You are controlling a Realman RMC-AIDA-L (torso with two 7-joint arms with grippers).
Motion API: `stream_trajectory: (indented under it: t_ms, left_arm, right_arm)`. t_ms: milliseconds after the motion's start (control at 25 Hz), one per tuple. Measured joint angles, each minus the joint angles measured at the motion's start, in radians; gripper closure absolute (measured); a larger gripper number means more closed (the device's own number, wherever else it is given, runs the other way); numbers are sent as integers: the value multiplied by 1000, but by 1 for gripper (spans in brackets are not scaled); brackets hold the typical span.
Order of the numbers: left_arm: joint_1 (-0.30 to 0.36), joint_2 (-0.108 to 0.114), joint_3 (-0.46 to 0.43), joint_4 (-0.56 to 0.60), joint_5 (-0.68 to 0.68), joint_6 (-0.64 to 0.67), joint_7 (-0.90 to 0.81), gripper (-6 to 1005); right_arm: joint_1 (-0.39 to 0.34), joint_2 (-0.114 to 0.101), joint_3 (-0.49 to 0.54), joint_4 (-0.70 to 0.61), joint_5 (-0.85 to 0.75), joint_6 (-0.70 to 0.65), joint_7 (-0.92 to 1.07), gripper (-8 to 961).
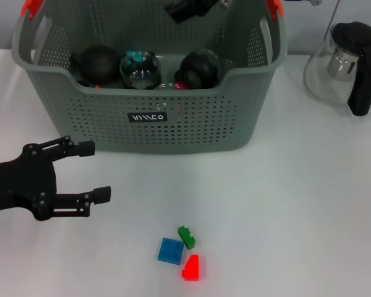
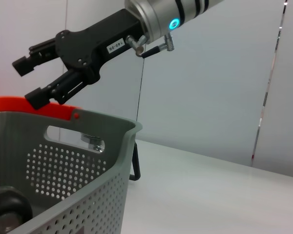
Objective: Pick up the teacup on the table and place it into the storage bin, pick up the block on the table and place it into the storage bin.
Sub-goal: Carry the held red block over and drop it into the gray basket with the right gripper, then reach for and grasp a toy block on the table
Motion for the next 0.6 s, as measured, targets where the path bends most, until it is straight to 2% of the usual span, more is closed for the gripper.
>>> stream_trajectory:
  t_ms: [320, 480, 600]
  left_arm:
    - [-1, 0, 0, -1, -1, 5, 0, 69]
    - [-1, -1, 0, -3, -10, 2, 0, 69]
    - [0, -2, 0, -3, -13, 1, 4, 69]
  right_arm:
    - [-114, -2, 6, -179, 100, -61, -8, 27]
    - [-219, -3, 11, -312, 226, -127, -57, 3]
    - [-326, -3, 13, -391, 358, -169, -121, 4]
